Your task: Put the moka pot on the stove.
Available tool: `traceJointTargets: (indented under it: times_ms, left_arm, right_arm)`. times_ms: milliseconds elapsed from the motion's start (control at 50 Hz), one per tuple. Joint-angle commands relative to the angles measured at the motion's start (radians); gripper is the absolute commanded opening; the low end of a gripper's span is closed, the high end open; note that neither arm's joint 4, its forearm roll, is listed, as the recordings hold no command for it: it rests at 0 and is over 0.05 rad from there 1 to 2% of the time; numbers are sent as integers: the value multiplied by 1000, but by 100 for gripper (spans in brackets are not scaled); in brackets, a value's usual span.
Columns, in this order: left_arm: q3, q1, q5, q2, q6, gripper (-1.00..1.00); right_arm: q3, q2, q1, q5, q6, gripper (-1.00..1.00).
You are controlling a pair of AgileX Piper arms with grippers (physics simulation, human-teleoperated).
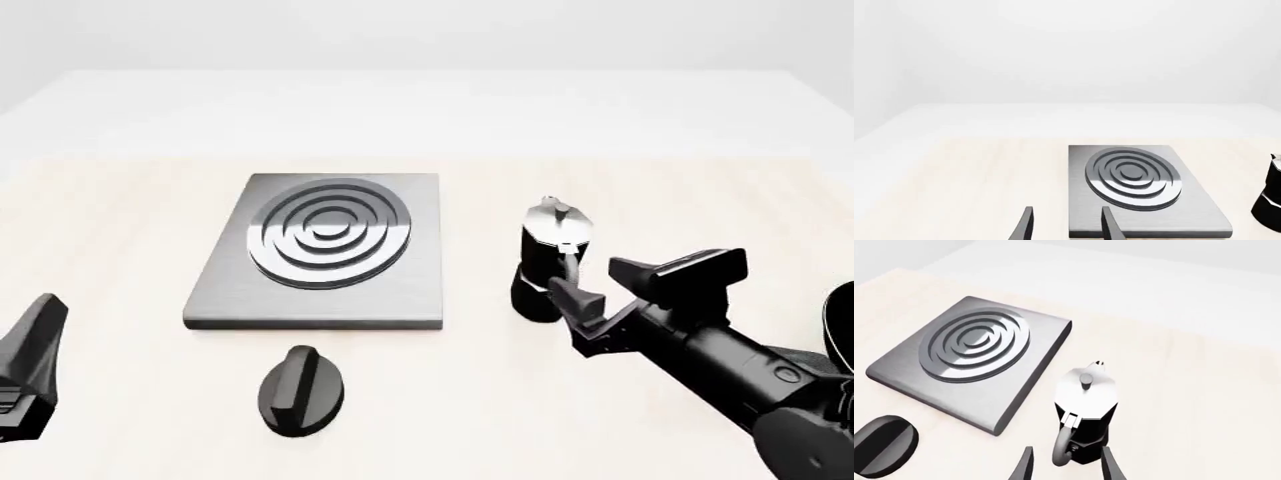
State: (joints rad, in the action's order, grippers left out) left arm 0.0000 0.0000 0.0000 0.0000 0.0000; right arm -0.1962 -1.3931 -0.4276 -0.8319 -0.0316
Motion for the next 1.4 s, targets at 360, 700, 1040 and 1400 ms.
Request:
traceJointTargets:
  times_ms: [360, 700, 1040, 1400]
  left_arm:
    - [0, 0, 0, 0, 0, 100]
    - [0, 0, 0, 0, 0, 100]
    - [0, 0, 0, 0, 0, 100]
    - [0, 0, 0, 0, 0, 100]
  right_arm:
    - [-13, -120, -32, -84, -29, 100]
    - [-19, -143, -27, -99, -32, 100]
    - [-11, -146, -24, -113, -36, -100]
    - [4, -46, -15, -52, -8, -100]
